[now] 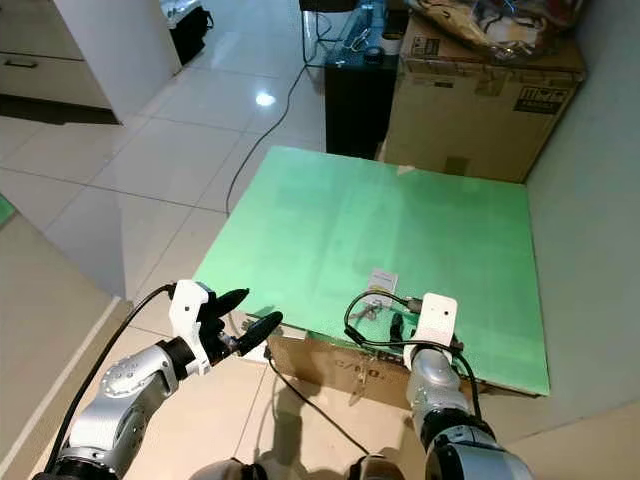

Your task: Hang keys on a hook

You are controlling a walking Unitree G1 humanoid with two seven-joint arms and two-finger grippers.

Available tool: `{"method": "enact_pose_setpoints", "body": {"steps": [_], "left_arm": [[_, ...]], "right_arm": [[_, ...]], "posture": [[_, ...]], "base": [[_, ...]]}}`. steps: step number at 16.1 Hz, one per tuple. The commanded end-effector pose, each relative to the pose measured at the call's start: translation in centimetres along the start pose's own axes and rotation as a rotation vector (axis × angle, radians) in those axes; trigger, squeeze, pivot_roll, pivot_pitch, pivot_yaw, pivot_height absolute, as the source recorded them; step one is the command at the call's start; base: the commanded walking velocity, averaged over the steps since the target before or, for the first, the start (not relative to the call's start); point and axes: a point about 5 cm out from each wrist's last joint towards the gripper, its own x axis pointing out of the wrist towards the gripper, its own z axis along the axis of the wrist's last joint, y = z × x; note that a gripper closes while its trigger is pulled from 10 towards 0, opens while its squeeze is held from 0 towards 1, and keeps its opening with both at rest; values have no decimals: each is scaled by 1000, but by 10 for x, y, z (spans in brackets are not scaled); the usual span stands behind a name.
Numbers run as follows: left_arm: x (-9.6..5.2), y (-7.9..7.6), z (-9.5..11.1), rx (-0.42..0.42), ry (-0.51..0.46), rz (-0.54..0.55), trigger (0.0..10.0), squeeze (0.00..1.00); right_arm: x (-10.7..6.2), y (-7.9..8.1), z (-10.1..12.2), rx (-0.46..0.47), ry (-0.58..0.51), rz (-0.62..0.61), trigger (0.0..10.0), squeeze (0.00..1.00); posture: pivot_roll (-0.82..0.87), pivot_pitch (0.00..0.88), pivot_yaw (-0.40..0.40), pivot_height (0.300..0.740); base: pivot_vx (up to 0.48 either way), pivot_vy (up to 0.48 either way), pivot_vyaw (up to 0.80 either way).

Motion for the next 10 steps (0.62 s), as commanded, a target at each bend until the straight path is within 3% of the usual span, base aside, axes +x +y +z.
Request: {"method": "enact_pose_setpoints", "body": {"steps": [1,2,3,4,5,10], "left_arm": [[-2,-1,-2,9,9,6,10000,0],[-2,-2,-2,8,8,6,10000,0],[-1,-2,-2,8,7,4,10000,0],[-1,-3,-2,8,7,4,10000,0],[-1,-3,-2,10,8,3,10000,0],[1,-2,-3,15,10,3,10000,0]], "right_arm": [[-2,8,-7,-3,41,28,10000,0],[-2,9,-9,-11,43,32,10000,0],[-2,8,-9,-12,44,24,4863,0],[-2,8,-10,-10,45,22,4863,0],[-3,7,-10,-14,45,16,0,0],[-3,8,-8,-85,15,-19,0,0]], "posture": [[-20,132,72,740],[-24,134,71,740],[-26,133,71,740],[-26,133,71,740],[-26,133,71,740],[-37,125,74,740]], "base": [[0,0,0],[0,0,0],[0,0,0],[0,0,0],[0,0,0],[0,0,0]]}}
